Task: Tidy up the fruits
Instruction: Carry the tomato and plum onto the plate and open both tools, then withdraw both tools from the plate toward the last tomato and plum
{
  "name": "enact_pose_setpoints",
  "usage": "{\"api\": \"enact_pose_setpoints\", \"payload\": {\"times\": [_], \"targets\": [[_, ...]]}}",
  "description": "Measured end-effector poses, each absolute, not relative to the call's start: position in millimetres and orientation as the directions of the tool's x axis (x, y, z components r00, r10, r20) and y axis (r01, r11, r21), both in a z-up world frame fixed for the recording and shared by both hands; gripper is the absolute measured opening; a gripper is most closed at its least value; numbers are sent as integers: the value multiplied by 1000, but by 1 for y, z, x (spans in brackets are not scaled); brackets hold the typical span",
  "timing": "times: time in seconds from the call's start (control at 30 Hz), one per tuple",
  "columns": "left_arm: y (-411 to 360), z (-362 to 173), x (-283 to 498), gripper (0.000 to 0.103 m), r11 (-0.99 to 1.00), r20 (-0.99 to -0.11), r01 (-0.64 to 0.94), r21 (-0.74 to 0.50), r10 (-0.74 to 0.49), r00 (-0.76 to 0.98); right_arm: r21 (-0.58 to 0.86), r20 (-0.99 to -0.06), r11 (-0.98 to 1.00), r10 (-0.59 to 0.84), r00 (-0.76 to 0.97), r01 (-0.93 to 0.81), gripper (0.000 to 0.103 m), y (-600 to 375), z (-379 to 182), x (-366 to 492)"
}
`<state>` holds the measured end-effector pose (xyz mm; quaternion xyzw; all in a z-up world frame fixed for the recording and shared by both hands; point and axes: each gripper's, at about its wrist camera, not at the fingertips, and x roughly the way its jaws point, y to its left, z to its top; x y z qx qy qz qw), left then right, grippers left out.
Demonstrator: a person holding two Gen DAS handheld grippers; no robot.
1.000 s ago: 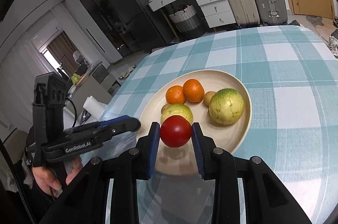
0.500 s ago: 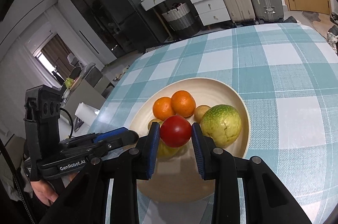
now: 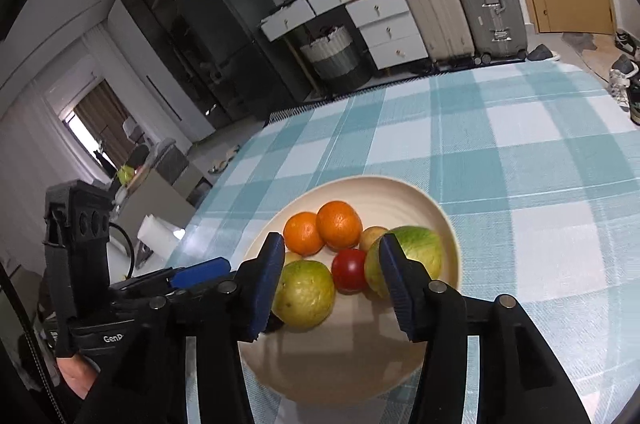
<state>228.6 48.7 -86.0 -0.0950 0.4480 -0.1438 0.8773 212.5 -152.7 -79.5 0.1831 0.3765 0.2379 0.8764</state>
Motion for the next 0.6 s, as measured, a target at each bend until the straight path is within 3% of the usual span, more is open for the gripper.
{"api": "enact_pose_setpoints", "payload": {"times": [0.33,0.5,0.6], "targets": [[46,-61,205,57,944,-738,180,-276,-328,589,475,-557,836,526,643,-273,54,-167,-58,185],[46,-47,189,59,950,-727,182,-254,-312,612,465,-532,837,524,665,-288,66,-170,-45,167],[46,-40,176,66,957,-714,166,-238,-288,638,440,-514,842,521,681,-312,66,-168,-37,152]]}}
